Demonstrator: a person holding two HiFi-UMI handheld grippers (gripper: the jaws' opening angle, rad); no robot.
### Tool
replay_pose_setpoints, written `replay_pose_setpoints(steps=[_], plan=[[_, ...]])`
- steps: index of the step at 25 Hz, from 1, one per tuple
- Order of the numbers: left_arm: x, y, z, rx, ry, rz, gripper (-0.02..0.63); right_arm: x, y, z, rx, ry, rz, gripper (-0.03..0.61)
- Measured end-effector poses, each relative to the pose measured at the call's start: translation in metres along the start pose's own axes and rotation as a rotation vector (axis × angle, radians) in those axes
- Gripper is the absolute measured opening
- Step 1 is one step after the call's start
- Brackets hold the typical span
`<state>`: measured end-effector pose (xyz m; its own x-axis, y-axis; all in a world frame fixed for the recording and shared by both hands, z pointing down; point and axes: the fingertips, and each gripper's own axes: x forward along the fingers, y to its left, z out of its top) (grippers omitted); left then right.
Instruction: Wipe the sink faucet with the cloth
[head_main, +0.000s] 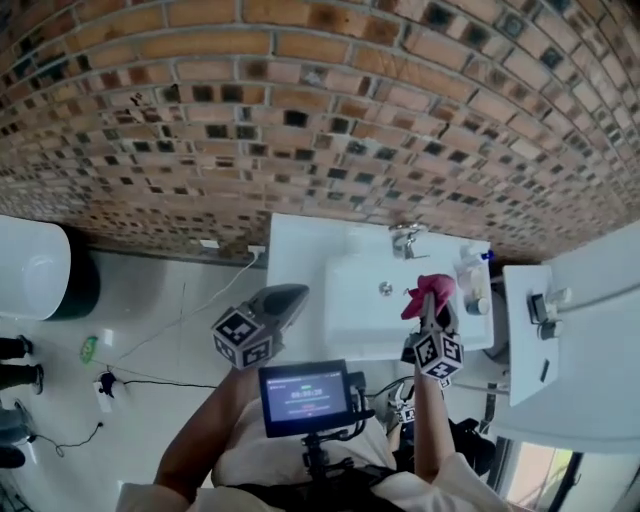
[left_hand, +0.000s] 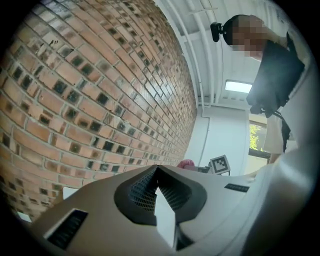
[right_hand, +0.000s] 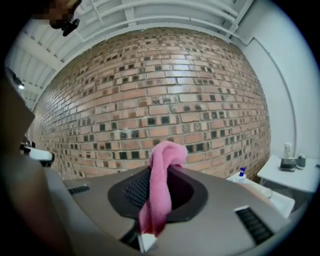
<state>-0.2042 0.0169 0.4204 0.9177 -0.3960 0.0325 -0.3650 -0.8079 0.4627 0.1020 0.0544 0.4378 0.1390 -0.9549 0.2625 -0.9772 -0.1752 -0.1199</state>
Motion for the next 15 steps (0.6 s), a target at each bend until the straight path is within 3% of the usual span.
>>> replay_pose_setpoints(steps=[4,9,12,15], plan=[[-0.022,-0.001,-0.013,-0.014,-0.014,-0.055,0.000,-0.050,0.016,0.016,-0.033,-0.003,-0.033,0.078],[-0.046,0.014,-0.075,-0.056,0.077,-0.079,0.000,-0.107,0.026,-0.015,-0.054,0.059,-0.046,0.078],[-0.054,0.008,-0.104,-0.094,0.116,-0.086,0.000,-0.126,0.034,-0.016,-0.078,0.078,-0.006,0.078],[-0.062,-0.012,-0.126,-0.067,0.180,-0.080,0.000,-0.138,0.032,-0.040,-0.038,0.117,0.042,0.080]])
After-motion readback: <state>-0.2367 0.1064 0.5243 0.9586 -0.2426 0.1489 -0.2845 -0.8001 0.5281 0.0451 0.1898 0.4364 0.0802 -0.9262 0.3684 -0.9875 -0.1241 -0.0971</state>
